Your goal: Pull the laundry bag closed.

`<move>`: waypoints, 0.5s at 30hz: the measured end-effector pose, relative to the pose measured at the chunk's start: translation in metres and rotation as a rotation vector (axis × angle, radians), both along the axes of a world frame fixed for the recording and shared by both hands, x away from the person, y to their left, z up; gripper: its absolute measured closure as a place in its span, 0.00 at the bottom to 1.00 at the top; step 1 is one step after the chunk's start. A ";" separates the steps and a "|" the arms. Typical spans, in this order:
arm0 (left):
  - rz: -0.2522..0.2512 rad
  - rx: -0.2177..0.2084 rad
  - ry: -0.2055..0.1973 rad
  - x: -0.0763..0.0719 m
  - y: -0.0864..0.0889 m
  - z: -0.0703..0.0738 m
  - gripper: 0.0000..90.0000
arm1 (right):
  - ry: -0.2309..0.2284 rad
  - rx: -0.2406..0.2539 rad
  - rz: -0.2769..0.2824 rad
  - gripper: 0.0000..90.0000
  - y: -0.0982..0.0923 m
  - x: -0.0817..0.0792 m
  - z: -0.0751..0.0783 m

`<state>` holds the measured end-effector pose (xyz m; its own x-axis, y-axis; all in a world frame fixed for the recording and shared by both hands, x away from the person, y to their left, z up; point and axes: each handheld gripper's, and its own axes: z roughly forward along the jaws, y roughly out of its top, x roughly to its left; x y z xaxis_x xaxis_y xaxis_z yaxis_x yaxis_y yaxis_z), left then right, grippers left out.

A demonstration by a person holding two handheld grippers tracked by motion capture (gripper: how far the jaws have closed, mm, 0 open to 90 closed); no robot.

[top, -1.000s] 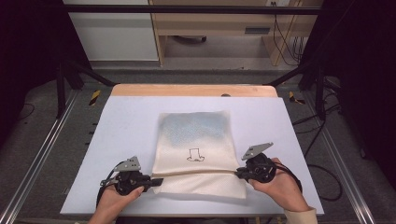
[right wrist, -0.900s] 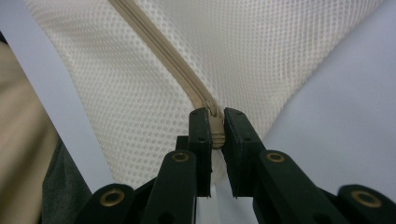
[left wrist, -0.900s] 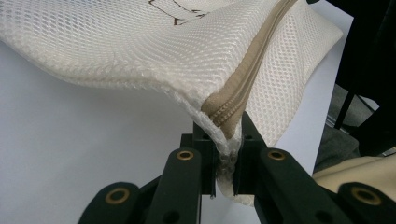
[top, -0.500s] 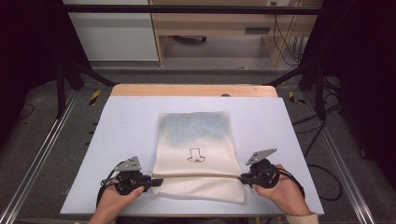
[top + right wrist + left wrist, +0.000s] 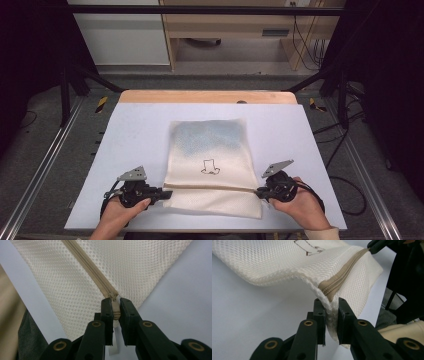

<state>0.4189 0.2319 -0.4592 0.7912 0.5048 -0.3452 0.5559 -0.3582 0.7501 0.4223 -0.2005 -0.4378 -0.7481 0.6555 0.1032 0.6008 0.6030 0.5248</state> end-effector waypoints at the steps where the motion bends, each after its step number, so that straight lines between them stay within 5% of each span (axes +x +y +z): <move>1: 0.002 0.005 -0.002 0.000 -0.001 0.000 0.87 | 0.000 -0.001 0.002 0.91 0.001 0.000 0.000; 6: 0.022 0.019 -0.014 -0.005 -0.002 0.003 0.68 | -0.003 0.009 0.007 0.90 -0.001 0.000 0.001; 11: 0.072 0.033 -0.018 -0.008 0.004 0.009 0.40 | -0.046 0.068 -0.033 0.50 0.002 0.000 0.009; 12: 0.090 0.052 -0.032 -0.009 0.005 0.010 0.35 | -0.109 0.061 -0.026 0.42 0.002 0.003 0.009; 15: 0.130 0.099 -0.064 -0.010 0.008 0.013 0.20 | -0.173 0.081 -0.102 0.26 0.004 0.005 0.015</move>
<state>0.4087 0.2397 -0.4460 0.7359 0.6333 -0.2395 0.5542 -0.3601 0.7504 0.4277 -0.1967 -0.4232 -0.6894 0.7235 0.0350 0.5535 0.4950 0.6698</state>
